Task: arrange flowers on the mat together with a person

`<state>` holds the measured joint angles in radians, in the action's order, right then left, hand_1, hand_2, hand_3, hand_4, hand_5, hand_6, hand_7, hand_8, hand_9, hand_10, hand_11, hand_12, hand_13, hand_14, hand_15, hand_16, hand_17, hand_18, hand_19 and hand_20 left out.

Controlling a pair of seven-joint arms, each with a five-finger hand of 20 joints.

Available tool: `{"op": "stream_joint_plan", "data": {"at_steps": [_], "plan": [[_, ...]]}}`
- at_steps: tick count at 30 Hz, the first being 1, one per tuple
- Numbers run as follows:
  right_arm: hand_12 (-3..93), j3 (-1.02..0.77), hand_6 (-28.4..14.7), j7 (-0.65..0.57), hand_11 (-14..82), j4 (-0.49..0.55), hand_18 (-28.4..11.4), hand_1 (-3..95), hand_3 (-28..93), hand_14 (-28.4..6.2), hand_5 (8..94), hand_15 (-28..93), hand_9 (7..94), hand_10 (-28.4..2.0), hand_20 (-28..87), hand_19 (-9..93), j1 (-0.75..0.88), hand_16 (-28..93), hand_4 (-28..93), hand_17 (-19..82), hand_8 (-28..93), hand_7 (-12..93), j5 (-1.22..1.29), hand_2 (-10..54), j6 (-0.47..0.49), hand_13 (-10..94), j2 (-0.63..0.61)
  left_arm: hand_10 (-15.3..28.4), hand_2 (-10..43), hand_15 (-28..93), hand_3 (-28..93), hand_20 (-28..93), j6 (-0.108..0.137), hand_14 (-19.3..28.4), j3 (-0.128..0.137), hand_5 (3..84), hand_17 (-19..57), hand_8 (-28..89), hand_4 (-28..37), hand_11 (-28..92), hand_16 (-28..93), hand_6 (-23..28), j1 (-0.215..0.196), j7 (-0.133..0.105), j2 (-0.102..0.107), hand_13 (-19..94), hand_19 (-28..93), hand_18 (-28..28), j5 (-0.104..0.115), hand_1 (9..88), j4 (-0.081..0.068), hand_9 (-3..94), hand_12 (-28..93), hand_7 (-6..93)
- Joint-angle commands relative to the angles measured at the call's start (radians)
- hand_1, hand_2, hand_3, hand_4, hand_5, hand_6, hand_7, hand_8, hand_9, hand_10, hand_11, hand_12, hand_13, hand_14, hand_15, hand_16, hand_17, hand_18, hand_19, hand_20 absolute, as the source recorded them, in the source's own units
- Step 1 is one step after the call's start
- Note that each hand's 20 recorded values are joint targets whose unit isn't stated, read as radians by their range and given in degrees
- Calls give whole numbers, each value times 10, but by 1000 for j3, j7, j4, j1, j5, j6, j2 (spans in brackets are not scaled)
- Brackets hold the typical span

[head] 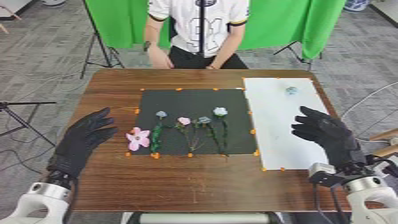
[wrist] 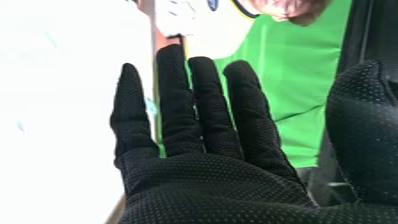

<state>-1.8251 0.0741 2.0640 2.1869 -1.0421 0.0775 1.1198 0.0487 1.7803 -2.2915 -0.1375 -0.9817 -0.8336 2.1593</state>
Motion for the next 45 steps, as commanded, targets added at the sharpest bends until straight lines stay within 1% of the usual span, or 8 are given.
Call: {"op": "stream_joint_plan", "data": {"at_steps": [1, 6, 20, 28, 30, 34, 37, 45], "plan": [[220, -5, -43, -2, 99, 10, -220, 157, 864, -128, 418, 253, 437, -145, 230, 398, 12, 241, -246, 122, -84, 113, 21, 31, -18, 378, -1, 120, -23, 488, 698, 122, 6, 144, -11, 337, -64, -110, -257, 281, -23, 32, 23, 9, 6, 271, 504, 207, -22, 249, -13, 301, 181, 228], [219, 4, -47, -9, 97, 12, -216, 161, 868, -127, 412, 249, 434, -145, 231, 402, 14, 248, -246, 119, -83, 109, 2, 27, -14, 377, 29, 120, -23, 487, 697, 122, 24, 143, -14, 336, -65, -110, -257, 281, -23, 32, 4, 6, -13, 270, 505, 208, -48, 249, 1, 301, 180, 227], [224, 38, -44, -22, 111, -22, -211, 181, 908, -123, 423, 269, 435, -145, 237, 416, -42, 252, -224, 112, -88, 138, 9, 51, -6, 379, 67, 119, -23, 486, 696, 119, -17, 143, -58, 331, -64, -112, -257, 279, -22, 30, 77, 41, -32, 269, 504, 206, -114, 249, -35, 301, 180, 229], [225, 5, -44, -9, 117, -3, -212, 183, 898, -123, 422, 279, 438, -144, 239, 421, -5, 251, -233, 110, -91, 141, -4, 40, -19, 380, 51, 118, -21, 484, 695, 117, -45, 143, -66, 329, -67, -112, -258, 280, -22, 29, 98, 43, -35, 268, 500, 205, -100, 250, -51, 300, 181, 228], [225, 10, -43, -17, 118, -12, -212, 183, 898, -124, 423, 280, 439, -144, 240, 422, -14, 250, -233, 110, -91, 141, 4, 40, -19, 380, 51, 118, -21, 484, 695, 117, -11, 143, -55, 329, -67, -112, -258, 280, -22, 29, 71, 36, -31, 268, 499, 205, -89, 249, -38, 300, 181, 228], [224, 11, -44, -4, 117, -14, -212, 182, 896, -124, 423, 282, 439, -144, 240, 422, -17, 248, -234, 110, -91, 142, -4, 39, 4, 380, 53, 118, -23, 482, 697, 118, -27, 142, -48, 328, -67, -112, -256, 280, -22, 29, 33, 5, -48, 268, 499, 206, 25, 248, -36, 300, 180, 228], [224, 11, -43, 11, 116, -14, -213, 182, 895, -124, 422, 282, 438, -144, 241, 424, -24, 247, -234, 110, -92, 140, -1, 39, -11, 379, 42, 119, -24, 482, 697, 119, -13, 143, -48, 329, -67, -112, -258, 280, -22, 29, 59, 26, -32, 268, 502, 207, -10, 248, -39, 300, 180, 228], [224, 25, -27, 7, 113, -14, -212, 179, 882, -123, 413, 280, 434, -143, 238, 418, -24, 246, -238, 110, -90, 128, -14, 33, -3, 378, 45, 120, -22, 480, 698, 117, -8, 143, -4, 329, -66, -111, -259, 280, -21, 30, 23, 17, -11, 267, 503, 208, 12, 248, -28, 299, 180, 229]]}}
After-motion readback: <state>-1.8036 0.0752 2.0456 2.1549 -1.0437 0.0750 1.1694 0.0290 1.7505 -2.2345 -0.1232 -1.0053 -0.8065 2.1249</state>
